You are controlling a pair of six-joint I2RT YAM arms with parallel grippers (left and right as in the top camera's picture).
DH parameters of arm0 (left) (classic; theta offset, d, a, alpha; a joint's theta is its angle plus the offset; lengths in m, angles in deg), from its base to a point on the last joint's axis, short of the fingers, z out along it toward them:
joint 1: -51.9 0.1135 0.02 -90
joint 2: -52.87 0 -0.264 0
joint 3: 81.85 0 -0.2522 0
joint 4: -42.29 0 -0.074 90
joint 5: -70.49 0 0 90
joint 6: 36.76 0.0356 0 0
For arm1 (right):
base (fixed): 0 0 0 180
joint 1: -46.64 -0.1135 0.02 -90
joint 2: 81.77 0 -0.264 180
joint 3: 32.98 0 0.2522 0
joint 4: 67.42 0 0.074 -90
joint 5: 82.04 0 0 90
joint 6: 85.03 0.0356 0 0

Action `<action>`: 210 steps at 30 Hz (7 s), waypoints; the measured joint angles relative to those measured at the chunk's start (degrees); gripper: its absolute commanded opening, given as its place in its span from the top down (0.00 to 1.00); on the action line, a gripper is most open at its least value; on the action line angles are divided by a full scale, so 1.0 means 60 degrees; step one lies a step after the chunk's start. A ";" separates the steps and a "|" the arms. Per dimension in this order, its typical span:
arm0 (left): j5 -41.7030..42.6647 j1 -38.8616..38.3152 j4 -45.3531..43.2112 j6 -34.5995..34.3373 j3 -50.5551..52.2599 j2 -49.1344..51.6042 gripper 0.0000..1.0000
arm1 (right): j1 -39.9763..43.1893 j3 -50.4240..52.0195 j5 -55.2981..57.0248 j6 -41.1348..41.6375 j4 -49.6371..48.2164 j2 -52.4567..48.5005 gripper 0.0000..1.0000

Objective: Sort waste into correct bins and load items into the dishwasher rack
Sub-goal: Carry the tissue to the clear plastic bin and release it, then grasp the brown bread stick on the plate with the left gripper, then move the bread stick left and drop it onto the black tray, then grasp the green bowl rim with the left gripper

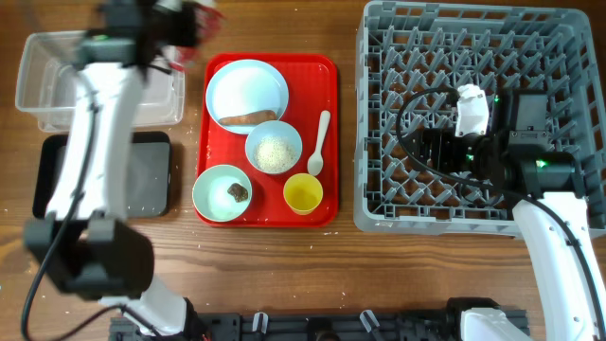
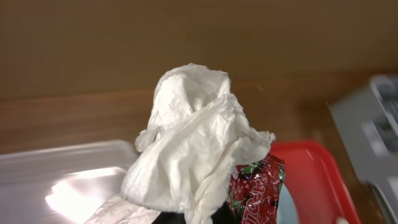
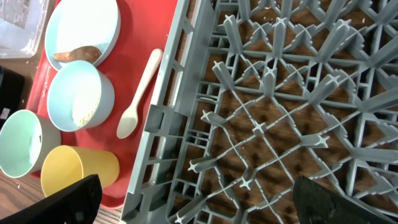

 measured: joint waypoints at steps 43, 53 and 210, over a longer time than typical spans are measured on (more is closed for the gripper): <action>0.1727 -0.0739 0.4364 0.1774 0.0809 0.0546 0.01 | 0.0000 0.0000 0.0004 0.0004 -0.0390 0.0000 0.00; 0.0980 -0.1031 0.3340 0.2929 0.0892 0.2605 0.07 | 0.0000 0.0000 0.0004 0.0004 -0.0368 0.0000 0.00; 0.1122 0.0412 -0.0233 -0.4091 0.6728 -0.4116 0.01 | 0.0000 0.0000 0.0178 0.0911 -0.0885 0.0000 0.00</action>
